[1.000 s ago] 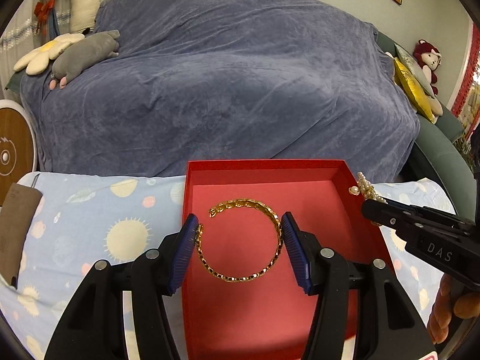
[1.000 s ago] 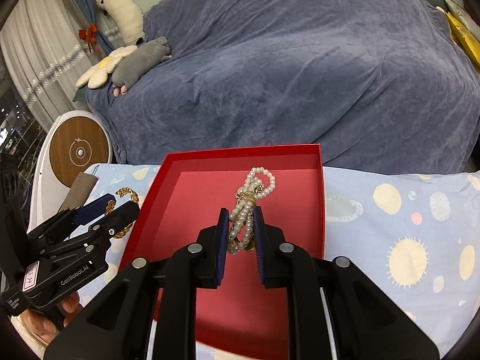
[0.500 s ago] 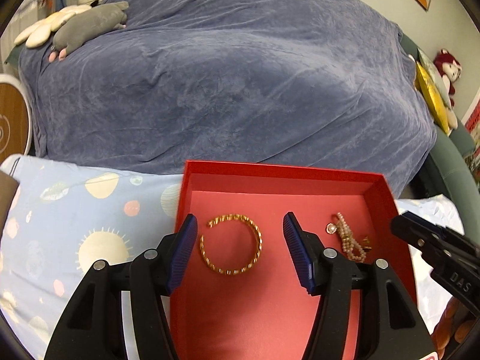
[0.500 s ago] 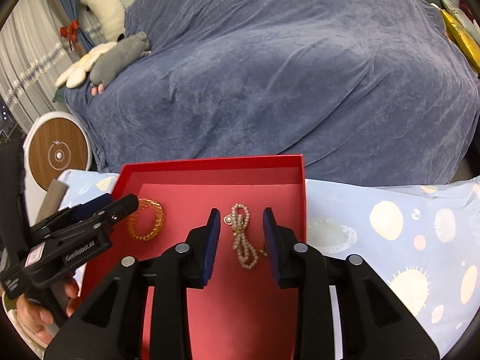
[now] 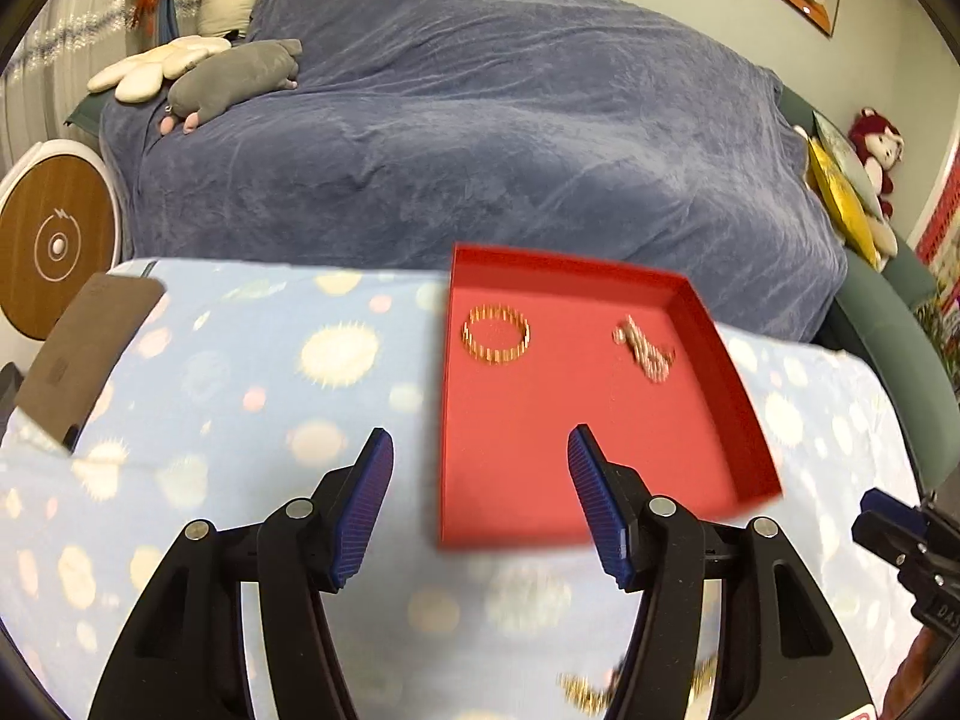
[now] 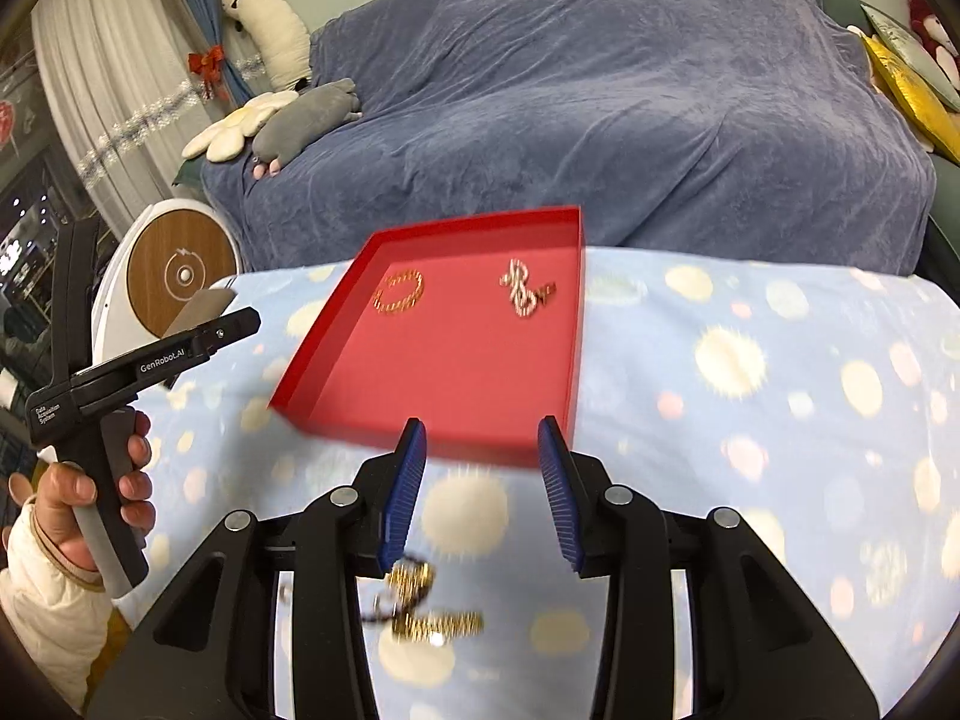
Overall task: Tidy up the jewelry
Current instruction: 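Move both open tools back toward the remaining jewelry on the sheet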
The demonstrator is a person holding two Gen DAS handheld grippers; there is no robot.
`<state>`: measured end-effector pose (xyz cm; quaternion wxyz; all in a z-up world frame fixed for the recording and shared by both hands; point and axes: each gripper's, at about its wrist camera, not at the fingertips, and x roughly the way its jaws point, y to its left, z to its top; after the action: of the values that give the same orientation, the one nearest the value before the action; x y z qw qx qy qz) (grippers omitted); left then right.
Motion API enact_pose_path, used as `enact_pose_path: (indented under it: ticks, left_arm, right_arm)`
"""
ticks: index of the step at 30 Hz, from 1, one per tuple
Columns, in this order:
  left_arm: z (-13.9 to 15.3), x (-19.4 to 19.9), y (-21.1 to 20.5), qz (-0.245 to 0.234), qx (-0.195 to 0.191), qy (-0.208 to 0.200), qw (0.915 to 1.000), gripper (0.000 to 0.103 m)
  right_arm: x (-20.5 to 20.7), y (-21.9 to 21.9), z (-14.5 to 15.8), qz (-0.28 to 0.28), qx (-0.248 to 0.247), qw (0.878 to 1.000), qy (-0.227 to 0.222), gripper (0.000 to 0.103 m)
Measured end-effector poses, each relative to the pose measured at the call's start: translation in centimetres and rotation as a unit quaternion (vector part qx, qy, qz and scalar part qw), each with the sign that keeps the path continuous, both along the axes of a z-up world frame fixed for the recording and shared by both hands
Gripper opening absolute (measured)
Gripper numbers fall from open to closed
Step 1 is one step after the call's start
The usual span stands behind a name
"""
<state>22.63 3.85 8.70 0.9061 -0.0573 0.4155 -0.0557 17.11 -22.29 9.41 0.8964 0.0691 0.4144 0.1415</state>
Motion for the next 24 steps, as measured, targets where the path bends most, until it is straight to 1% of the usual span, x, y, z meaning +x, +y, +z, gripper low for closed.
enact_pose_path:
  ticks: [2,5,7,10,14,18,22,24]
  left_arm:
    - [-0.7,-2.4,-0.1,-0.007,-0.003,0.008,0.9999,0.061]
    - [-2.1,-5.5,-0.5,-0.014,0.005,0.016,0.9998,0.062]
    - [-3.2,-7.1,-0.7,-0.016,0.005,0.026,0.9995,0.062]
    - [-5.3,-9.2,-0.8,-0.021,0.014,0.041,0.9988,0.062]
    - [-7.5,-10.0,-1.4,-0.040,0.030,0.064,0.9967,0.062]
    - [-8.3,-11.1,-1.6,-0.049,0.049,0.057,0.9960,0.062]
    - [-8.9,-11.6,-1.5,-0.055,0.044,0.064,0.9954,0.062]
    - [-9.2,-11.7,-1.6,-0.058,0.049,0.066,0.9950,0.062]
  right_arm:
    - [-2.0,0.2,-0.5,0.000,0.001,1.000,0.001,0.037]
    - [-4.4,0.3,-1.8,-0.002,0.003,1.000,0.010,0.037]
    - [-5.5,0.4,-3.0,0.000,0.009,1.000,0.018,0.037]
    - [-6.4,0.9,-4.8,0.005,-0.002,1.000,0.030,0.037]
    - [-6.1,1.5,-6.6,0.013,-0.007,0.999,0.052,0.037]
    - [-6.7,1.9,-7.4,0.022,-0.011,0.998,0.058,0.037]
    - [-7.0,2.7,-8.1,0.038,-0.015,0.997,0.066,0.037]
    - [-7.1,3.2,-8.6,0.047,-0.012,0.996,0.076,0.037]
